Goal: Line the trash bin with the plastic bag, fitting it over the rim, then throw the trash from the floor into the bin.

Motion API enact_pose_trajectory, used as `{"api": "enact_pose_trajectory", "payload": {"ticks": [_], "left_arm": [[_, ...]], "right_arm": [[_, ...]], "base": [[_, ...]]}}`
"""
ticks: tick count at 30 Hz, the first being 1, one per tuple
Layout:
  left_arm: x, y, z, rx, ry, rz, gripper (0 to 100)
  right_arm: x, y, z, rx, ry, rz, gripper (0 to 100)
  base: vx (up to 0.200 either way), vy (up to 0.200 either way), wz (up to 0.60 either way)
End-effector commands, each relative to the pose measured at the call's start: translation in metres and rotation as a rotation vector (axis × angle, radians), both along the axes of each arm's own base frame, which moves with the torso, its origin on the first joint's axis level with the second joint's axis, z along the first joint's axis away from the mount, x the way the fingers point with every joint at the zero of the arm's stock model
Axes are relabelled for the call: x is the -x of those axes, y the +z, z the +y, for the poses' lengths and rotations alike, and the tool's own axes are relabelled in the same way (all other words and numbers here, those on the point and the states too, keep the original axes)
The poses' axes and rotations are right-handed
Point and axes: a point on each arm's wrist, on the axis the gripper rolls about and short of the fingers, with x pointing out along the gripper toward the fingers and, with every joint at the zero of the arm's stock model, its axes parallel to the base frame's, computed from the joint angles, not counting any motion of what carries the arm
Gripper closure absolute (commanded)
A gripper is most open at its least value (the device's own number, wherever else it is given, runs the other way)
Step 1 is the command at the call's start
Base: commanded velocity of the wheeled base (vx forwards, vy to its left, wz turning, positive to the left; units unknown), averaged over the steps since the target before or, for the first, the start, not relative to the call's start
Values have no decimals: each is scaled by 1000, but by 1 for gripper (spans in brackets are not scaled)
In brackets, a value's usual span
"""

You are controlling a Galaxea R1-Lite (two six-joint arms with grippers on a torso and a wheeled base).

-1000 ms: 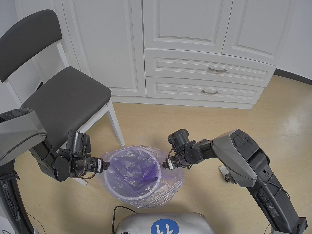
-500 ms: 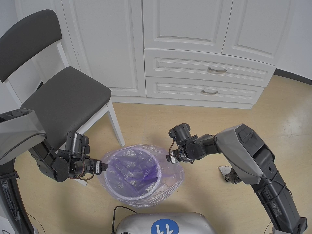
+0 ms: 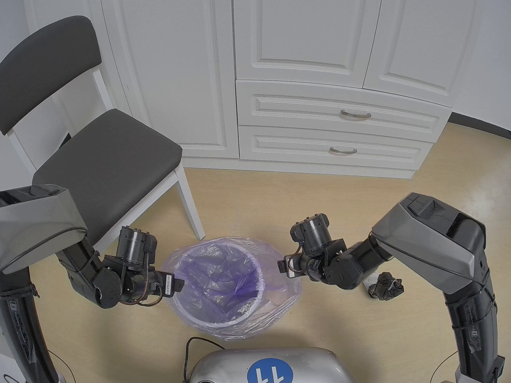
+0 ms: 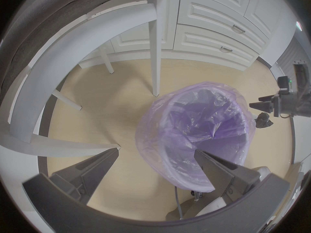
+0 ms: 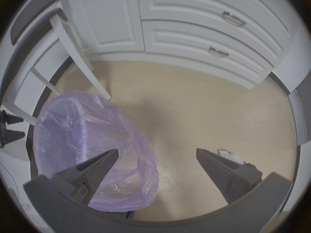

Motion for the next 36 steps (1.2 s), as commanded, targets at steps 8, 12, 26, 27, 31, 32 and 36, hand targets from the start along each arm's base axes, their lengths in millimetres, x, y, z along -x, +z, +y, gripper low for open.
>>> {"api": "enact_pose_trajectory", "payload": {"ticks": [8, 12, 26, 27, 31, 32, 36], "left_arm": [[-21, -25, -79, -251, 81, -76, 0], [-21, -33, -86, -298, 95, -83, 0], [-16, -48, -76, -365, 114, -40, 0], [-13, -48, -74, -369, 114, -33, 0], [-3, -44, -64, -366, 131, -22, 0], [-1, -40, -60, -359, 146, -24, 0], [7, -33, -54, -338, 173, -24, 0]], "right_arm": [[63, 30, -14, 11, 135, -204, 0], [72, 26, -20, 39, 161, -229, 0], [76, 31, -24, 72, 192, -282, 0], [74, 31, -25, 73, 188, -283, 0], [66, 29, -34, 88, 168, -282, 0], [64, 28, -36, 90, 163, -282, 0], [61, 30, -39, 87, 158, -286, 0]], "base": [[0, 0, 0], [0, 0, 0], [0, 0, 0], [0, 0, 0], [0, 0, 0], [0, 0, 0], [0, 0, 0]]}}
